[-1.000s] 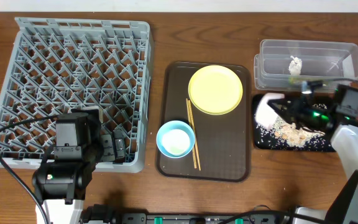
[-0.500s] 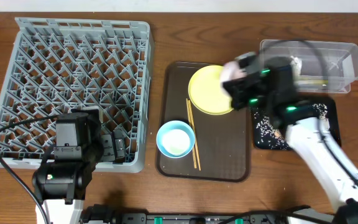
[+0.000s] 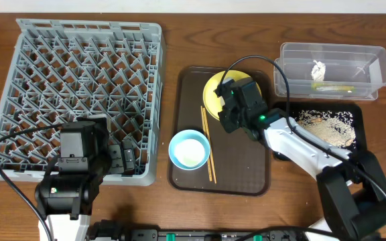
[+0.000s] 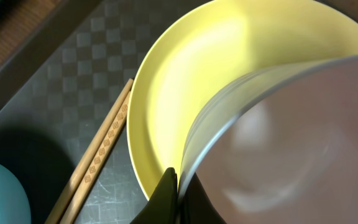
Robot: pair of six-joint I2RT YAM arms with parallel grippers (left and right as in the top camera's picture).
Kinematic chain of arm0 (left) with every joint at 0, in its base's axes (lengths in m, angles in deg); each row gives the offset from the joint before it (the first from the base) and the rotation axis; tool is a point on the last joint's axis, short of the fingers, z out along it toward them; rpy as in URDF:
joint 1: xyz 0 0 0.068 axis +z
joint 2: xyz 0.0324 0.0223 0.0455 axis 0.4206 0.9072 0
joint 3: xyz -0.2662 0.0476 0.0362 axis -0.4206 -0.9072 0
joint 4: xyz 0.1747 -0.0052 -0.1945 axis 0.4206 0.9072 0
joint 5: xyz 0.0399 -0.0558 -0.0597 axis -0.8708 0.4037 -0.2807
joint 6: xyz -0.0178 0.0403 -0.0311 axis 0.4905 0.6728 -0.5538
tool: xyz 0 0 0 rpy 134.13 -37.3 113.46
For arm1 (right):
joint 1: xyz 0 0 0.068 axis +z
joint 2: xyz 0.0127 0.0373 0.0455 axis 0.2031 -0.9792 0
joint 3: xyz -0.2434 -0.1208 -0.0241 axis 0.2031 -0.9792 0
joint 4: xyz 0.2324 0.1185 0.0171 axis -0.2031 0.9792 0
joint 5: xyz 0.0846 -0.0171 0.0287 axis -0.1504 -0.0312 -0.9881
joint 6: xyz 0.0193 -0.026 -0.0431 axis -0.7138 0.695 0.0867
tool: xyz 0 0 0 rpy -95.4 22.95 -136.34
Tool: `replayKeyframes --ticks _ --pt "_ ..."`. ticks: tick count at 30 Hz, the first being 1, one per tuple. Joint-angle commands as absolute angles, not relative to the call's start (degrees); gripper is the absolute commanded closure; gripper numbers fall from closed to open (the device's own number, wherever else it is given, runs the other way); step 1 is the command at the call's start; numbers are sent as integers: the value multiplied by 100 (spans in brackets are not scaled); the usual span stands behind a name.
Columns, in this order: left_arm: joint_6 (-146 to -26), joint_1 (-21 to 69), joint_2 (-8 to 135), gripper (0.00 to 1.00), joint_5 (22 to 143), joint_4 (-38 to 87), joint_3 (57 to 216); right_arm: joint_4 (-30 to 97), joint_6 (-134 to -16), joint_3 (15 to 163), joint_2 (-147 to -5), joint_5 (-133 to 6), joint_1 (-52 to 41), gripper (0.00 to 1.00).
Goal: Sort waste into correct bins and load items into the dishwasher
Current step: 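Carry the pink bowl toward the center and raise the left gripper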
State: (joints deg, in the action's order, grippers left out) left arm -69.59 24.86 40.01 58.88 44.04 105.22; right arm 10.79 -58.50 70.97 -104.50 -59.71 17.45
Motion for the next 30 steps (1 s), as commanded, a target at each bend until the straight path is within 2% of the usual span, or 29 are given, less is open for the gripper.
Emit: replayKeyframes --ticks 1,4,10,13,19,23,30 --pt "-7033 2502 3997 5 5883 4404 10642 1068 -5813 7136 -10456 -6089 1797 96" --pt "-7033 2502 3997 5 5883 4402 10642 1085 -5813 7136 -10445 -6281 1797 90" --pt "-7035 2502 3997 5 5886 4391 10642 1347 -5944 7139 -9975 -6430 1786 60" --pt "-7273 2502 3986 5 5969 4358 10655 1651 -5999 7139 -9372 -6428 1736 55" --pt "-7271 2502 3960 5 7092 3641 10659 2847 -6392 7139 -8174 -6426 1347 48" --pt "-7450 2395 4038 5 7138 3278 10710 3741 -6712 7139 -7687 -6428 923 45" --pt "-7728 1785 5020 5 6854 3750 11403 4569 -6836 7139 -7309 -6441 243 41"
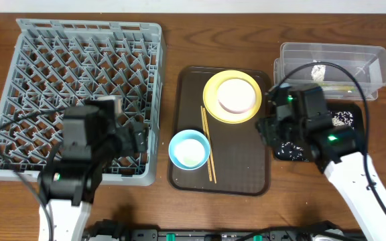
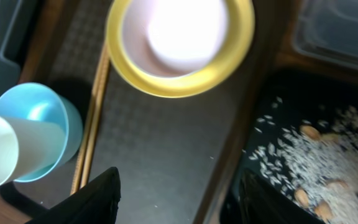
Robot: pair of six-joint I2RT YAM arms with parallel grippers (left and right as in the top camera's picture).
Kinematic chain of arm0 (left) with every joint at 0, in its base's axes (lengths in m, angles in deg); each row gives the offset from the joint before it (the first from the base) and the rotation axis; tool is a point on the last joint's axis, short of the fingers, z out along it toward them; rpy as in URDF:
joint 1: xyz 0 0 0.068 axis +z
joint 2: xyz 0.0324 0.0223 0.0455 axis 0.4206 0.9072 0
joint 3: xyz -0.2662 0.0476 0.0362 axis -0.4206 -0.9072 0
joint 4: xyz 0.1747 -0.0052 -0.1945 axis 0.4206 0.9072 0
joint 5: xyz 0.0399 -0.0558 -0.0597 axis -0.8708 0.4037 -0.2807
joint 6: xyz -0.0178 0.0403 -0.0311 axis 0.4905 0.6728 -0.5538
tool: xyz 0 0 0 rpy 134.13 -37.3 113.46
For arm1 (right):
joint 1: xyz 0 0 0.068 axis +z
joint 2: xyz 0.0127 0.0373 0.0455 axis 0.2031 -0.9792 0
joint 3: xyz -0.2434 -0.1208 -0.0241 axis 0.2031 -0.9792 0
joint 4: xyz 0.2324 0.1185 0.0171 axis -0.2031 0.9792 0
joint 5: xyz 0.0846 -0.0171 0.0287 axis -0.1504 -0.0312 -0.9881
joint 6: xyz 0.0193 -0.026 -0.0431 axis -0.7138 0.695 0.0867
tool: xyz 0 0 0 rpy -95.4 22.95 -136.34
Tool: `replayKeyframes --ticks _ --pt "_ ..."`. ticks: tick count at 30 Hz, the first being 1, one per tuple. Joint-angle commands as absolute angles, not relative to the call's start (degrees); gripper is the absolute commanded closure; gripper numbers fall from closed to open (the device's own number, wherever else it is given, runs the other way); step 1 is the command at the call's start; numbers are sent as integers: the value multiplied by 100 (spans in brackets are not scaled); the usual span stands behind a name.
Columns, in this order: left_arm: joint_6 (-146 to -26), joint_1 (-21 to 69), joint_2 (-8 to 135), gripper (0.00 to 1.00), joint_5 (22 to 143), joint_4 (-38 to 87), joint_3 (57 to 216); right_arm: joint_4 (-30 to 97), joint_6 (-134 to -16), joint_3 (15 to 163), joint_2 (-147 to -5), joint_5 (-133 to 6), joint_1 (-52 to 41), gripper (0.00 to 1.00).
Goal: Sort waste into correct bins and load items into the dishwasher
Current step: 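Carry the pink bowl toward the center and raise the left gripper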
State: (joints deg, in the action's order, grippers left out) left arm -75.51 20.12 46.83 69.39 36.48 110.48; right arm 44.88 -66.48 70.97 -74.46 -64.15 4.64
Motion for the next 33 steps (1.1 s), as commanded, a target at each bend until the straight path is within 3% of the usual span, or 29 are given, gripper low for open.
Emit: replayKeyframes --ticks 1,7,14,24,33 --pt "-7730 1656 5184 5 6854 3823 11529 4613 -6838 7139 -7296 -6480 165 41" --pt "-7726 915 5772 5 6804 4046 11881 4687 -6836 7136 -7298 -6970 -28 40" --pt "-7870 825 5787 5 5881 4935 11881 4386 -6838 7134 -7337 -8098 359 40" --pt "-8163 1822 5350 5 5778 5639 11881 3642 -7171 7134 -7945 -7641 1957 38" --pt "-8152 2460 5245 5 5816 5735 11879 2991 -7811 7134 -9145 -7254 2897 47"
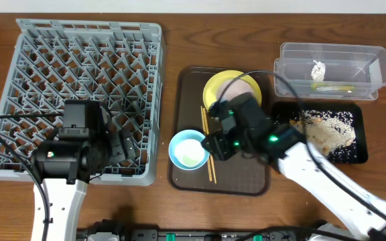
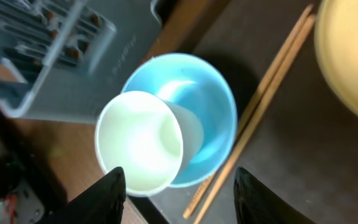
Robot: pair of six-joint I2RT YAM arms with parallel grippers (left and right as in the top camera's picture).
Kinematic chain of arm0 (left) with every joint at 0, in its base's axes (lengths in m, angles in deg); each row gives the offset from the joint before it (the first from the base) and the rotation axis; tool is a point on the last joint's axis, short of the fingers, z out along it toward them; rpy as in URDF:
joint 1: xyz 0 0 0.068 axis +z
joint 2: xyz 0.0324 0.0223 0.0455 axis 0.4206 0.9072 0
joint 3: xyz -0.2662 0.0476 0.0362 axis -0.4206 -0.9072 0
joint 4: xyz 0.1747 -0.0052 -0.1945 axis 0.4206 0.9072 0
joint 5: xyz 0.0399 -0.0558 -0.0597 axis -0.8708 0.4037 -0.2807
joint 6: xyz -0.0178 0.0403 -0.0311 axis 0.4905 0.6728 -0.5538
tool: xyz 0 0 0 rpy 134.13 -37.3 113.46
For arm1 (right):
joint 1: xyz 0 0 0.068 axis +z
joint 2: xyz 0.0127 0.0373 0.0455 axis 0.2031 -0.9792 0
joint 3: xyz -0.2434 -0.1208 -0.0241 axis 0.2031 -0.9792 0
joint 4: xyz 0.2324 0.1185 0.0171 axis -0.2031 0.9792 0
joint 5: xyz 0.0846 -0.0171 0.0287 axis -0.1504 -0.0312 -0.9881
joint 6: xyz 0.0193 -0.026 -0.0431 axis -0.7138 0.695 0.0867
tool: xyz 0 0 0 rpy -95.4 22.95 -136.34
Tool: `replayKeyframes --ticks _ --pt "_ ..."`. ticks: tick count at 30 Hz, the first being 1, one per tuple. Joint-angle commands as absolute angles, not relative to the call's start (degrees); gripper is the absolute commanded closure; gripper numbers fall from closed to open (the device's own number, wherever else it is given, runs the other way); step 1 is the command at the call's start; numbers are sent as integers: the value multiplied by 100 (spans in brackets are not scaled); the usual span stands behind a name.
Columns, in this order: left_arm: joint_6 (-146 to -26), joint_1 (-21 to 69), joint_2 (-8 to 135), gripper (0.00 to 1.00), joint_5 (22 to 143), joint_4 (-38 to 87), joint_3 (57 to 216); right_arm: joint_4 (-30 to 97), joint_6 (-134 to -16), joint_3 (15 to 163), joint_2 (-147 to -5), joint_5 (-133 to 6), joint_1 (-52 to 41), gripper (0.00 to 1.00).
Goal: Sort waste into correct bins and load items into the dishwasher
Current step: 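Carry the pink bowl toward the center and raise the left gripper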
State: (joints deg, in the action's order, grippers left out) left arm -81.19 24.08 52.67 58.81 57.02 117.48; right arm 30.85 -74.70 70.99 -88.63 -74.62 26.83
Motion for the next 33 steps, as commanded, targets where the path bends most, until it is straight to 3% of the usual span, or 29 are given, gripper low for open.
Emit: replayKeyframes --ticks 1,6,10,13,21,28,33 --pt "-8152 2460 5245 5 5813 5733 11879 2932 -7811 7134 -9263 -7254 2969 49" --pt "-8152 2460 5245 5 5813 5733 11879 2816 -8250 7134 -9768 -6904 3196 60" --pt "-8152 2460 5245 5 5813 5733 11879 2644 -8371 7134 -9969 -6915 3240 81" --pt "-8154 2460 5245 5 5816 5733 11877 2504 -8390 7139 -9921 -6902 3231 90" --pt "-8156 2460 5286 5 6196 5707 11862 2711 -8364 7445 -9151 -6445 2733 98" --pt "-8080 2454 5490 5 7953 5154 11761 2766 -8416 7517 -8235 -6821 1710 99" --pt "-7361 2454 5804 4 9907 4426 11737 2733 -8823 7517 -8148 -8231 750 99"
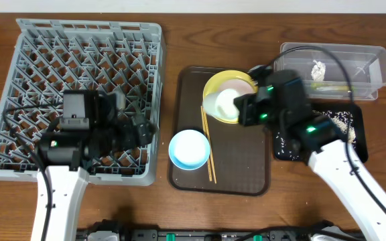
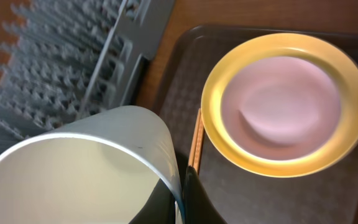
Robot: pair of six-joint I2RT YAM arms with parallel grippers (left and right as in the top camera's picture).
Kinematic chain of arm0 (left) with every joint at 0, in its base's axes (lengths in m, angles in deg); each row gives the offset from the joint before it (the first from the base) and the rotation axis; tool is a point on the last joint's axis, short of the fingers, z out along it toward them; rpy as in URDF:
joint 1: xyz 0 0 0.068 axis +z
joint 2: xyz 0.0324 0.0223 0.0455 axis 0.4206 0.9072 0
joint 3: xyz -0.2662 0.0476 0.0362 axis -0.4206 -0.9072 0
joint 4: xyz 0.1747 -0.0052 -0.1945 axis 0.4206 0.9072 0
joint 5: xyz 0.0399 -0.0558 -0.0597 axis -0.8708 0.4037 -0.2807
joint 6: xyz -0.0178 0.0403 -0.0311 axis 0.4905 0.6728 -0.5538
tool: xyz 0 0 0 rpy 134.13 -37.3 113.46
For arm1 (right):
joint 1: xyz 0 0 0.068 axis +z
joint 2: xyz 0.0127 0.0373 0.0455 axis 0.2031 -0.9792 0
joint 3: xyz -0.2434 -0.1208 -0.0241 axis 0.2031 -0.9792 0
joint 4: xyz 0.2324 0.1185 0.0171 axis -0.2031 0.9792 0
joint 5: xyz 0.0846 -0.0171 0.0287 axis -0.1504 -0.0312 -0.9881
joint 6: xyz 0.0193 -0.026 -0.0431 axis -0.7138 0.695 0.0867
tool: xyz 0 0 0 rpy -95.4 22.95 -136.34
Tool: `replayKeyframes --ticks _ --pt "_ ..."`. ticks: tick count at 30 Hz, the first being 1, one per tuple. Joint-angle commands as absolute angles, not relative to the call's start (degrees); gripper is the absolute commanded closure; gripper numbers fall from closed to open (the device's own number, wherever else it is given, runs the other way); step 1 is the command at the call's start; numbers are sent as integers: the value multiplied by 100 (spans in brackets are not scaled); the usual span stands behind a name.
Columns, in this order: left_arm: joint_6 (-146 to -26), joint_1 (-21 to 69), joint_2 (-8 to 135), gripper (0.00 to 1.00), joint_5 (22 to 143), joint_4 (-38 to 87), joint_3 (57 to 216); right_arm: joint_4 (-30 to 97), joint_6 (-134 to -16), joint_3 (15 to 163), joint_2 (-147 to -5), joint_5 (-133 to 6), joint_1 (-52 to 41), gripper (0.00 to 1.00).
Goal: Sort waste into correct bins and load items into the dishwasher
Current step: 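Carry the pink bowl toward the center and raise the left gripper, then grasp the pink bowl with the left gripper from the right gripper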
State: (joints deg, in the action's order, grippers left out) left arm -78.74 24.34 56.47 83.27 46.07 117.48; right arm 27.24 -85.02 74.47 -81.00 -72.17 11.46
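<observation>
My right gripper [image 2: 182, 177] is shut on the rim of a pale white cup [image 2: 86, 168], held tilted above the brown tray [image 1: 240, 167]; from overhead the cup [image 1: 220, 104] hangs at the left edge of the yellow plate [image 1: 213, 84]. A pink plate [image 2: 281, 99] lies in the yellow plate [image 2: 229, 134]. The blue bowl [image 1: 189, 148] stands bare on the tray beside wooden chopsticks [image 1: 208, 144]. The grey dish rack [image 1: 79, 73] fills the left. My left gripper [image 1: 143, 128] hovers over the rack's right front part; its jaws are unclear.
A clear plastic bin [image 1: 330, 50] with scraps of waste stands at the back right. A black tray [image 1: 354, 114] with rice and food bits lies in front of it, partly under my right arm. The wooden table edge runs along the front.
The right gripper, open above the cup in the blue bowl, is now shut on the cup's rim. The cup is out of the bowl, up by the yellow plate. The left arm shifted right.
First my right gripper pinched the pink plate's rim over the yellow plate. Then the pink plate lay in the yellow one and the gripper stood open by the black tray. Later it was open over the cup in the blue bowl; now it holds the cup aloft.
</observation>
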Motion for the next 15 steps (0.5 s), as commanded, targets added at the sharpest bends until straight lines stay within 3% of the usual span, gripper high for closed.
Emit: replayKeyframes --ticks 1,10,15 --pt "-7258 2454 5859 5 10191 4299 11737 2724 -8862 7517 -8176 -8520 617 99" --pt "-7074 2436 6624 5 13352 2373 11737 1942 -8959 7515 -8629 -11545 29 99" --pt "-7157 2242 6980 5 13533 1943 11737 1304 -9324 7515 -8753 -12279 33 99"
